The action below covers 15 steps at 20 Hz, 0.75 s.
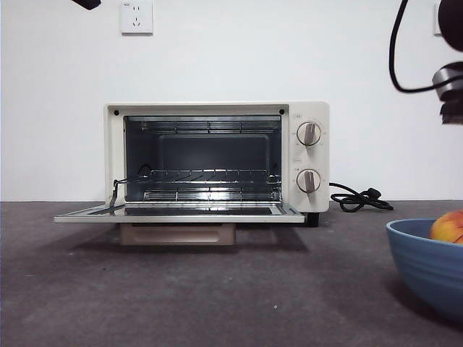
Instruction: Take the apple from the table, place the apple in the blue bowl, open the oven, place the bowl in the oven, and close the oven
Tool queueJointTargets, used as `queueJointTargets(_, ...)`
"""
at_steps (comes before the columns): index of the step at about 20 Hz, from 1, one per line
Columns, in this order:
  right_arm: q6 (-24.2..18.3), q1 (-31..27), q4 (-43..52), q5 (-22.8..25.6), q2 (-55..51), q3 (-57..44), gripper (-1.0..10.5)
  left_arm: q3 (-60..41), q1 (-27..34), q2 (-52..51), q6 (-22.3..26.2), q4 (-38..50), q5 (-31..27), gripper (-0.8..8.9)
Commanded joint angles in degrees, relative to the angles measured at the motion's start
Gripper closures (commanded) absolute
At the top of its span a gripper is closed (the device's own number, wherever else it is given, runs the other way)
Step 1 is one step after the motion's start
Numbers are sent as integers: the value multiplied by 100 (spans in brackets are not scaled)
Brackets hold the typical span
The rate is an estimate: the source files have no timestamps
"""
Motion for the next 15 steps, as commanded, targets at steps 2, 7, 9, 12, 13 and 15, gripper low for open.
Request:
queueJointTargets(2,-105,-4,114,-9,251,2,799,-44,2,-26,81,0,-4,819)
queueJointTargets(7,-229,-4,186,-225,293,2,958,-44,2,-26,81,-37,-4,819)
queueJointTargets(9,-256,-2,201,-306,293,2,958,-44,2,-33,81,-42,-4,819)
queueJointTargets(12,-188,-4,363,-308,264,28,958,-44,2,-57,81,-190,-4,819)
queueJointTargets(13,-116,-4,339,-306,264,92,958,-44,2,-74,90,-278,-7,819)
queueJointTargets(15,39,0,317,-424,264,310,959,-44,2,-107,125,-361,-22,819)
